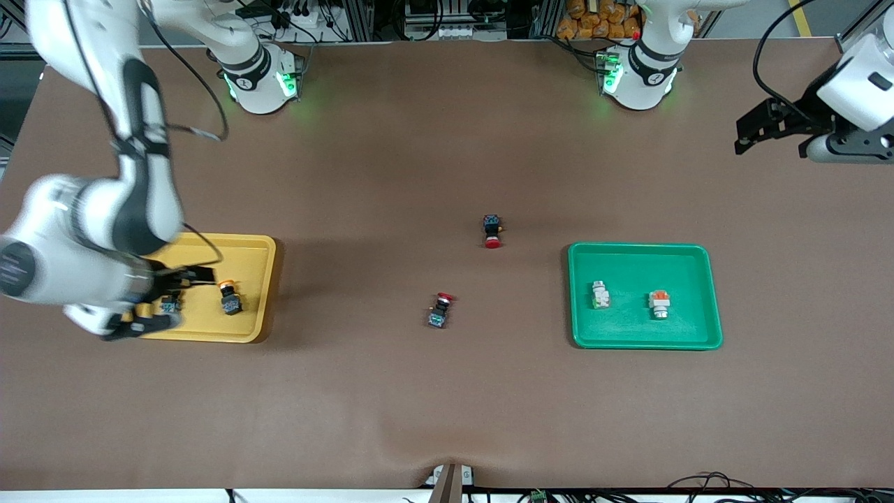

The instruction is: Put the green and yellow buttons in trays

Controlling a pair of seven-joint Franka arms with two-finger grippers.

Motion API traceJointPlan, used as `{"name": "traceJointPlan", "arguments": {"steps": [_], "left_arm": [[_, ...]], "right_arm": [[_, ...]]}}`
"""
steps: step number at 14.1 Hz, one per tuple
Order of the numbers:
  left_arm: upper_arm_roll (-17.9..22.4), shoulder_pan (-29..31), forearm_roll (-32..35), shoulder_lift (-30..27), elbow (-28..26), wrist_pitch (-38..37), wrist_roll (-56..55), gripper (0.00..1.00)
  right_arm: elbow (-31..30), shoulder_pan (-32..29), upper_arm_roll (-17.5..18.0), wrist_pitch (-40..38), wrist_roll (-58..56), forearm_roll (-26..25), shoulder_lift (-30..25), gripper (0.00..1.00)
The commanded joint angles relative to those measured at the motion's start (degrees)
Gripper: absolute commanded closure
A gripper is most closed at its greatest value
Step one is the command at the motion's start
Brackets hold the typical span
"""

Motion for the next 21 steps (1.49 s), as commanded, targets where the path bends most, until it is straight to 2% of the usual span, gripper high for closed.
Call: {"name": "traceJointPlan", "arguments": {"steps": [1,3,4,6,7,8,13,21], "left_arm": [[0.6,-0.8,-0.7,1.1,0.1,2.1,1.8,0.0],[0.6,-1.9,-0.4,1.2,0.2,2.2,1.7,0.0],[0.6,-1.9,-0.3,1.2,0.2,2.2,1.6,0.0],[0.7,-1.8,0.0,1.3,0.1,2.3,2.1,0.0],[0.8,-1.8,0.0,1.2,0.0,2.2,2.2,0.0],[0.8,-1.8,0.2,1.2,0.0,2.2,2.0,0.0],[0.7,-1.2,1.7,1.3,0.1,1.6,2.2,0.0],[0.7,-1.3,1.6,2.2,1.5,1.1,0.7,0.0]], "right_arm": [[-1.9,-0.1,-0.8,-4.8,1.0,-2.2,-8.8,0.0],[-1.7,-0.9,1.1,-6.3,3.9,-5.7,-12.9,0.0],[-2.1,-3.6,4.9,-6.5,5.5,-8.3,-15.9,0.0],[-2.4,-15.0,18.9,-10.1,10.7,-12.7,-20.9,0.0],[-2.5,-19.2,24.6,-12.1,13.3,-14.1,-23.6,0.0],[-3.2,-20.7,26.9,-13.6,15.3,-14.8,-25.9,0.0],[-3.9,-23.5,27.2,-17.1,15.6,-15.3,-30.3,0.0],[-3.3,-23.7,25.9,-16.6,15.9,-14.6,-29.9,0.0]]}}
